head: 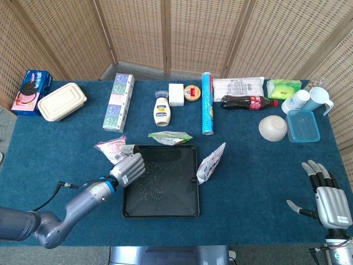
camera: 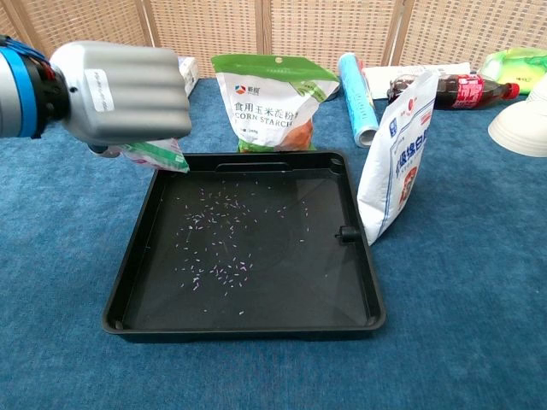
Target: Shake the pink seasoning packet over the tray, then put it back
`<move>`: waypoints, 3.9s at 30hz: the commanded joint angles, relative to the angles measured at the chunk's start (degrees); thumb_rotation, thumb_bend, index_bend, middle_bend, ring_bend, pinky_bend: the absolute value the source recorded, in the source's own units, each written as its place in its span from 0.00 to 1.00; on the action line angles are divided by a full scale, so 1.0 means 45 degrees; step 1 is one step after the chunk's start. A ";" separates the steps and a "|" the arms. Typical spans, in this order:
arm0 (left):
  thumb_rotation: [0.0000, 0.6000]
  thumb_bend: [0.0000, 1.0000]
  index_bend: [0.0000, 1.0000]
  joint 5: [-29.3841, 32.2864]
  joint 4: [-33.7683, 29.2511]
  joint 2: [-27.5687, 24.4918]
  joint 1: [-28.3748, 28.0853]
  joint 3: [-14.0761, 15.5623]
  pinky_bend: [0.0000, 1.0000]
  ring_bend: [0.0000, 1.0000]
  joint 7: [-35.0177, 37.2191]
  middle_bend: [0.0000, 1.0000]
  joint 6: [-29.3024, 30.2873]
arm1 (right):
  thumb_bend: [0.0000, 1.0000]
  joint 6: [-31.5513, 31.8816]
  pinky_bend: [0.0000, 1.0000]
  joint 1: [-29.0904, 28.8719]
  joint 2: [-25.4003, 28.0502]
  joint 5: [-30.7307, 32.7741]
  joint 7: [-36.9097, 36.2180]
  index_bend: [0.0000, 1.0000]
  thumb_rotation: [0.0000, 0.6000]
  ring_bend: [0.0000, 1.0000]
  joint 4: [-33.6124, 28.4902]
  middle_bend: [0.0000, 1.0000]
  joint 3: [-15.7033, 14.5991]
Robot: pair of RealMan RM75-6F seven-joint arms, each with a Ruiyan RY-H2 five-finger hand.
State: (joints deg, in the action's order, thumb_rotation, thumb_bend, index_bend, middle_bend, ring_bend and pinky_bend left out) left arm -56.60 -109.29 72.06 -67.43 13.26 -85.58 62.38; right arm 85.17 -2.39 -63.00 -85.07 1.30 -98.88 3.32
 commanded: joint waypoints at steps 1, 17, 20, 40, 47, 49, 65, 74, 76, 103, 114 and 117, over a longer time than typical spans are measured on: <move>1.00 0.63 1.00 -0.0294 -0.0058 -0.0262 0.0545 -0.0199 0.55 0.61 0.1414 0.68 0.0190 | 0.00 0.0009 0.09 0.0008 -0.0015 0.0007 0.0037 0.00 0.77 0.05 -0.0007 0.00 -0.0005; 1.00 0.62 1.00 -0.4580 0.2207 -0.0789 0.4142 -0.0346 0.55 0.61 1.2092 0.68 0.1693 | 0.00 -0.0149 0.09 -0.0058 -0.0238 -0.0033 0.0501 0.00 0.77 0.05 0.0003 0.00 -0.0108; 1.00 0.61 1.00 -0.5315 0.2960 -0.0582 0.4800 -0.0372 0.55 0.61 1.4254 0.68 0.2157 | 0.00 -0.0156 0.09 -0.0059 -0.0281 -0.0028 0.0594 0.00 0.77 0.05 -0.0005 0.00 -0.0120; 1.00 0.56 1.00 -0.7289 0.8964 0.2236 0.7973 -0.0830 0.54 0.61 2.3171 0.68 0.4178 | 0.00 -0.0358 0.09 -0.0122 -0.0464 0.0208 0.0978 0.00 0.77 0.05 0.0033 0.00 -0.0120; 1.00 0.54 1.00 -0.7523 0.9837 0.3197 0.8005 -0.1418 0.54 0.61 2.3924 0.68 0.4066 | 0.00 -0.0449 0.09 -0.0163 -0.0533 0.0233 0.1141 0.00 0.77 0.05 0.0045 0.00 -0.0148; 1.00 0.54 1.00 -0.7592 0.9896 0.3325 0.7964 -0.1545 0.54 0.61 2.3903 0.68 0.4008 | 0.00 -0.0441 0.09 -0.0161 -0.0536 0.0234 0.1160 0.00 0.77 0.05 0.0045 0.00 -0.0148; 1.00 0.42 0.57 -0.7431 1.0260 0.3836 0.7346 -0.2214 0.36 0.25 2.3289 0.29 0.2062 | 0.00 -0.0588 0.09 -0.0205 -0.0534 0.0389 0.1237 0.00 0.77 0.05 0.0046 0.00 -0.0149; 1.00 0.17 0.09 -0.7223 0.9393 0.3251 0.7369 -0.2256 0.27 0.07 2.3392 0.04 0.1331 | 0.00 -0.0532 0.09 -0.0185 -0.0480 0.0385 0.1250 0.00 0.77 0.05 -0.0009 0.00 -0.0143; 1.00 0.13 0.07 -0.7327 0.9454 0.3242 0.7463 -0.2310 0.26 0.06 2.3388 0.03 0.1581 | 0.00 -0.0535 0.09 -0.0183 -0.0479 0.0363 0.1256 0.00 0.77 0.05 -0.0019 0.00 -0.0162; 1.00 0.03 0.05 -0.8230 0.6426 -0.0494 0.8869 -0.1668 0.21 0.02 2.1916 0.00 0.3072 | 0.00 -0.0502 0.09 -0.0138 -0.0329 0.0289 0.1267 0.00 0.77 0.05 -0.0270 0.00 -0.0237; 1.00 0.03 0.05 -0.7742 0.5858 -0.1955 1.0439 -0.1481 0.16 0.01 2.1504 0.00 0.4448 | 0.00 -0.0388 0.09 -0.0095 -0.0280 0.0192 0.1288 0.00 0.77 0.05 -0.0335 0.00 -0.0255; 1.00 0.03 0.05 -0.7237 0.5469 -0.2123 1.1101 -0.1543 0.12 0.00 2.0892 0.00 0.4952 | 0.00 -0.0233 0.07 -0.0073 -0.0331 0.0169 0.1466 0.00 0.77 0.05 -0.0246 0.00 -0.0192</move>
State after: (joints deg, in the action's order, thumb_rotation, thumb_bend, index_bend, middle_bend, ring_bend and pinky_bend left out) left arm -90.75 -83.47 63.27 -19.27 6.42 10.21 83.07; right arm 83.87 -2.76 -64.38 -84.26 7.60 -100.16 2.34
